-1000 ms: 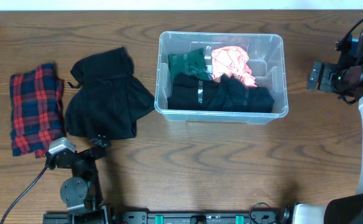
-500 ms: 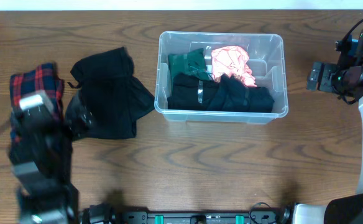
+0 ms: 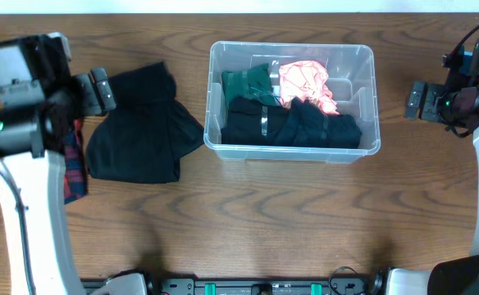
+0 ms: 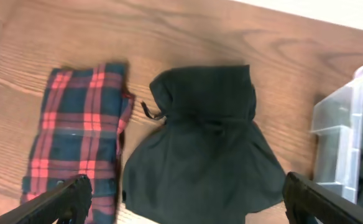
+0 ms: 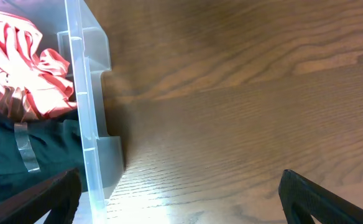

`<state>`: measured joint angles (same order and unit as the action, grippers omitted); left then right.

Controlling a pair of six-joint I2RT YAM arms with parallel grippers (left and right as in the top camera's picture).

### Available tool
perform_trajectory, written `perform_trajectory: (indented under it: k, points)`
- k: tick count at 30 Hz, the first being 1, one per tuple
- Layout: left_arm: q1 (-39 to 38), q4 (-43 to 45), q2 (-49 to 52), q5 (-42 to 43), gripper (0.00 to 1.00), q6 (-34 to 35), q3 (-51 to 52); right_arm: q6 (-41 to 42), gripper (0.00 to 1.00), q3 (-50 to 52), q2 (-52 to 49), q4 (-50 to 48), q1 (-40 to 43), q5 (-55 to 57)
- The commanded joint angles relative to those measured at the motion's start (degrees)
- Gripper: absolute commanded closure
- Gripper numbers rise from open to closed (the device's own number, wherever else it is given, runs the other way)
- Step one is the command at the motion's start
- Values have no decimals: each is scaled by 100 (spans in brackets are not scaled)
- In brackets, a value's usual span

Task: Pack container
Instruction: 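Reach the left gripper up to the black drawstring bag, then close the left gripper on the black bag's drawstring top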

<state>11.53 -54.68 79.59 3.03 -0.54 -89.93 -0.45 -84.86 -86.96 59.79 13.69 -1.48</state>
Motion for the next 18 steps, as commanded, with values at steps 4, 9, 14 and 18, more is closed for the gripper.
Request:
perform_trajectory:
  k: [4, 9, 14, 18]
  points:
    - [33, 26, 470, -72, 2, -120, -116, 63, 1, -15, -7, 4, 33, 15]
    - [42, 122, 721, -367, 2, -468, -116, 63, 1, -15, -7, 4, 33, 15]
    - [74, 234, 758, -520, 2, -787, -116, 63, 1, -15, -7, 4, 33, 15]
    - [94, 455, 831, -516, 2, -782, -94, 63, 1, -15, -9, 4, 33, 15]
